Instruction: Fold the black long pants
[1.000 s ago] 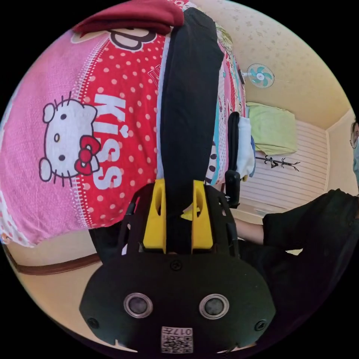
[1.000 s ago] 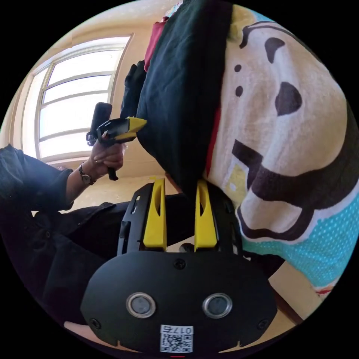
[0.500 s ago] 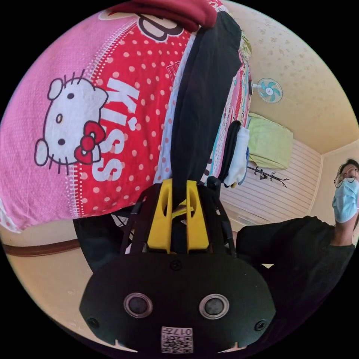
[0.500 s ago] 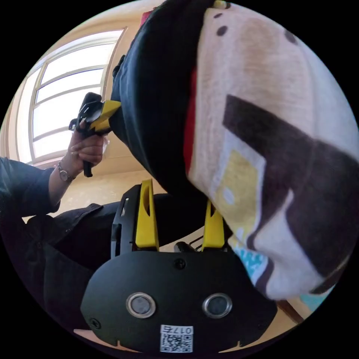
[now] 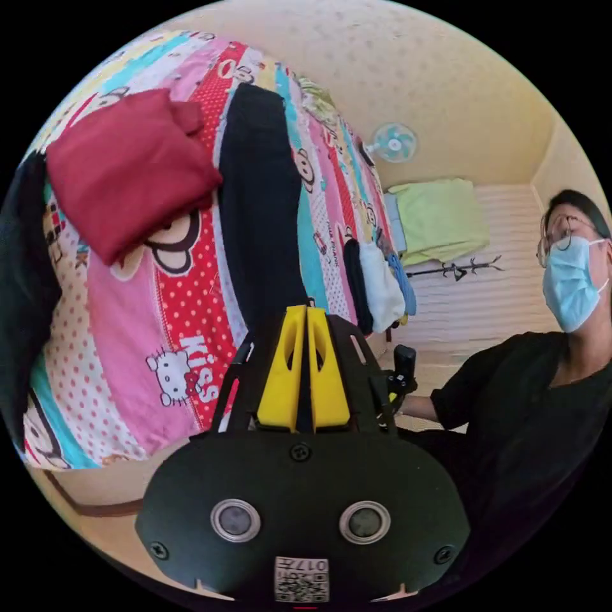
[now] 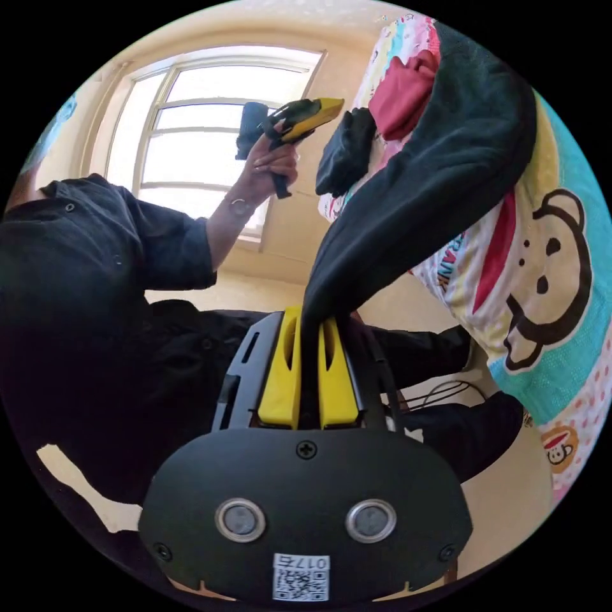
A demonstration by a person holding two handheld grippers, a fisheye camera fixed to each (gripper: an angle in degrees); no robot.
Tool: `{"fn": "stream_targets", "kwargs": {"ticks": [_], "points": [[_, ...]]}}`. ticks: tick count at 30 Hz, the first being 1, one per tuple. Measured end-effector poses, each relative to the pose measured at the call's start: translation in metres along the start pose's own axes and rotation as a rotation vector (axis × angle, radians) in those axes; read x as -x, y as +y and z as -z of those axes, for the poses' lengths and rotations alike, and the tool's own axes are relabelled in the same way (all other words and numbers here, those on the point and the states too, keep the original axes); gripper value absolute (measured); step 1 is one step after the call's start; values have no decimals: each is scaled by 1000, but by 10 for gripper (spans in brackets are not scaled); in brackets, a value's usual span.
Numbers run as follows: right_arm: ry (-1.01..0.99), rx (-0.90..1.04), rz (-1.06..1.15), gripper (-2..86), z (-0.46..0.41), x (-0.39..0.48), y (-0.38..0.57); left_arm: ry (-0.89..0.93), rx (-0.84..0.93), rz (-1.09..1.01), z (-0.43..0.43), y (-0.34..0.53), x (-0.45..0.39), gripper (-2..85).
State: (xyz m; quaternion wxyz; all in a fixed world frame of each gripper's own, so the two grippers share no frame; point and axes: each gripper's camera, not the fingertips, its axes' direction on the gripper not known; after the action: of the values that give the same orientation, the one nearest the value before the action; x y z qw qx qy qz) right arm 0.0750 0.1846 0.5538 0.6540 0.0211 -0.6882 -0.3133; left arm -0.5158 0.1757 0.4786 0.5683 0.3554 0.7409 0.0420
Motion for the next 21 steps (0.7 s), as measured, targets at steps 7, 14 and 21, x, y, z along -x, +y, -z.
{"fn": "stream_targets", "kwargs": {"ticks": [7,14,21], "points": [[-190,-300,59,1,71,62,10,75,472,-444,-153,-33,-23,-10],[-247,-424,-170,32,115,2,-6,430,679,-241,-281,97,-15,-10],[-127,-452,-312,145,163,-117,-64,461,226,514,-236,161,136,-10]]}}
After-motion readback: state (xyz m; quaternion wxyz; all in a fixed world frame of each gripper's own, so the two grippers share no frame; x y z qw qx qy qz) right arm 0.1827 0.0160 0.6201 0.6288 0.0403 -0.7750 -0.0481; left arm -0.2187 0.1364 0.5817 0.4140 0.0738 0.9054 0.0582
